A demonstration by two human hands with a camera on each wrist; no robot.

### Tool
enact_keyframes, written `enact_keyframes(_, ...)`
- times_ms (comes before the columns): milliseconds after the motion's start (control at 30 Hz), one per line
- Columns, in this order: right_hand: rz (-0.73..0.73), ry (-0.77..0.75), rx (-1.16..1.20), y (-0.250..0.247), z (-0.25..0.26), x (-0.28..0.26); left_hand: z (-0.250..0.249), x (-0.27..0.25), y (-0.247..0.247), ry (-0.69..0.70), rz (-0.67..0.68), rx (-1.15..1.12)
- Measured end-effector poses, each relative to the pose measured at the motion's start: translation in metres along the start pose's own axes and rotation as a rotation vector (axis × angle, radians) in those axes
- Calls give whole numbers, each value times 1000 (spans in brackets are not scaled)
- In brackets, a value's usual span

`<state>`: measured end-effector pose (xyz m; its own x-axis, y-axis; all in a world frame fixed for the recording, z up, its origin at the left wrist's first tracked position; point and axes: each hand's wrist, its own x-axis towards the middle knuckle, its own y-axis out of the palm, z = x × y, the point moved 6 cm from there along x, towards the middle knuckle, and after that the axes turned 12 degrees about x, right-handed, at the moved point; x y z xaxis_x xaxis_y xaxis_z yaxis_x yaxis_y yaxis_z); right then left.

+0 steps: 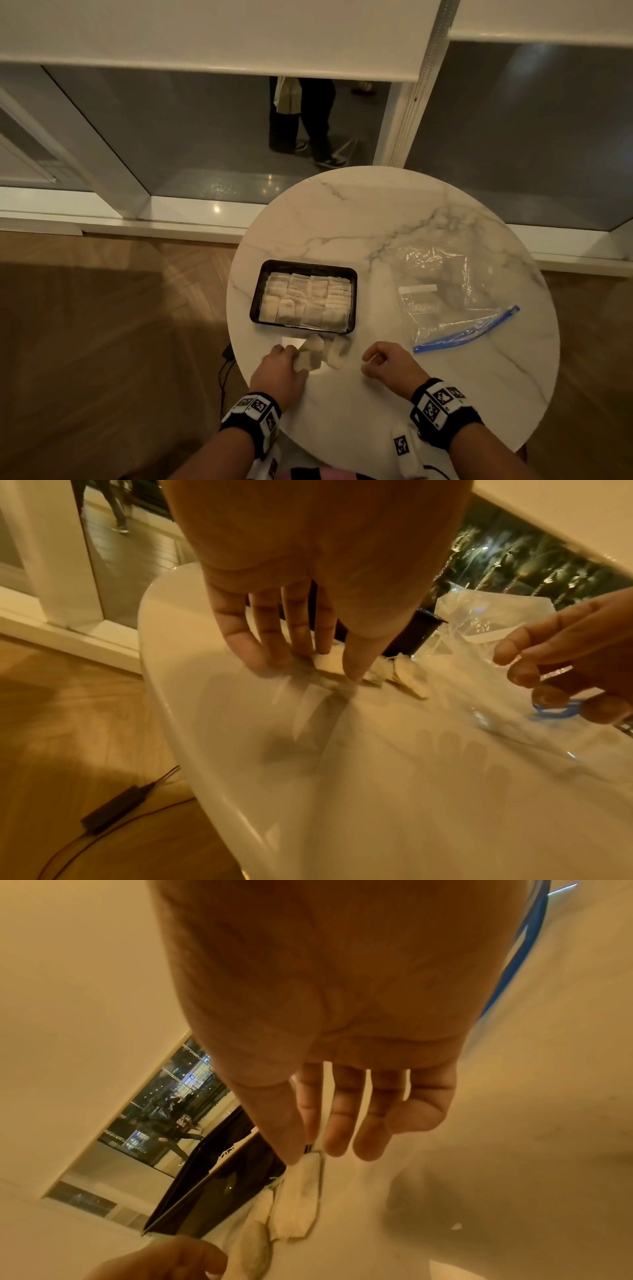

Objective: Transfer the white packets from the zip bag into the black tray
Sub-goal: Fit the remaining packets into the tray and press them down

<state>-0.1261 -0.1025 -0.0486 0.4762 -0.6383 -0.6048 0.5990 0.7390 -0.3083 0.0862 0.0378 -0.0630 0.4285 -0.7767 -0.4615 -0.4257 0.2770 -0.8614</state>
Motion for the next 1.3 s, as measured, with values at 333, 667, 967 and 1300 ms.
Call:
enact_keyframes(333,11,-9,-66,-11,-1,-11,0,-3,0,-121,-53,-89)
enact_keyframes(667,21,-173,-33,-10,53,-22,-24,-23,-44,102,-93,-410)
enact_keyframes(967,148,-377,-18,25,96,-19,-47,-22,-86,263,-81,-604)
enact_keyframes(1300,83,-345,66,40,113,3,-12,-5,-96,159,-273,-445)
